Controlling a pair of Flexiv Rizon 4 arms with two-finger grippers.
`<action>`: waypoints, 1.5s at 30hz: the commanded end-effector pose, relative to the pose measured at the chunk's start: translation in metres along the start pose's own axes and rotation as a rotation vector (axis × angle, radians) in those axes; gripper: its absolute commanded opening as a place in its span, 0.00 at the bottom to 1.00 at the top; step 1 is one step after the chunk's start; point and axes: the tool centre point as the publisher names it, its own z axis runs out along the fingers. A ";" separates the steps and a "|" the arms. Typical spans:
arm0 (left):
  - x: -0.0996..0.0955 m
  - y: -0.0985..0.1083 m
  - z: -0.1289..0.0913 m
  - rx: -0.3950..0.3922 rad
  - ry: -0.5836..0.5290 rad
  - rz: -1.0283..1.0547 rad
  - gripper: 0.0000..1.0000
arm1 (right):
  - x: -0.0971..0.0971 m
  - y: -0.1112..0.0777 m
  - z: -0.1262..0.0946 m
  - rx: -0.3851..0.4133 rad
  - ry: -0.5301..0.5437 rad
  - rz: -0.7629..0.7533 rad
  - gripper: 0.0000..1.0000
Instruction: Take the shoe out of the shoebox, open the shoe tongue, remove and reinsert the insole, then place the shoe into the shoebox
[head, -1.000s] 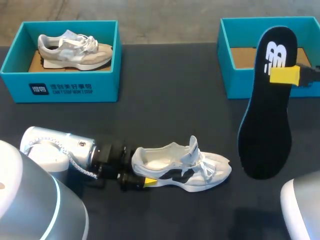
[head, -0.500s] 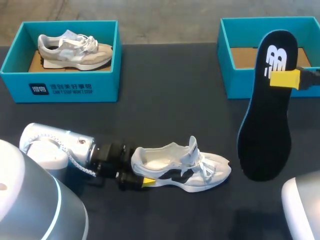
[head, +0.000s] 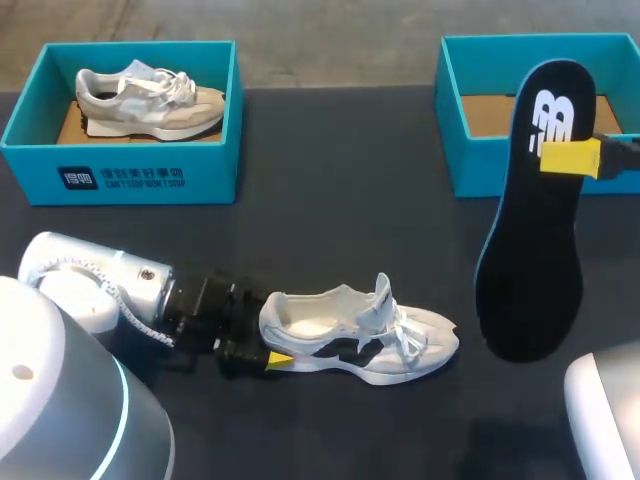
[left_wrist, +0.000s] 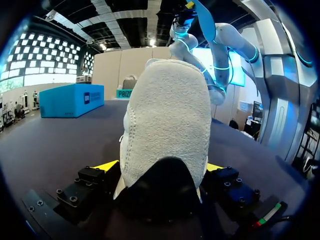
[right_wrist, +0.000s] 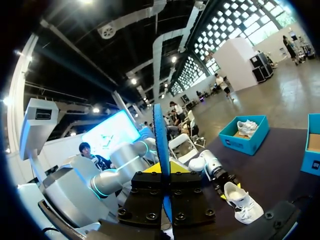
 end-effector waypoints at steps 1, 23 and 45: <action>0.006 -0.005 -0.010 -0.018 -0.014 0.004 1.00 | -0.001 0.004 0.002 0.007 0.002 0.001 0.00; 0.009 -0.031 -0.092 -0.469 0.020 -0.061 1.00 | -0.001 0.004 0.002 0.007 0.002 0.001 0.00; -0.007 -0.093 -0.108 -0.980 0.098 -0.065 1.00 | -0.001 0.004 0.002 0.007 0.002 0.001 0.00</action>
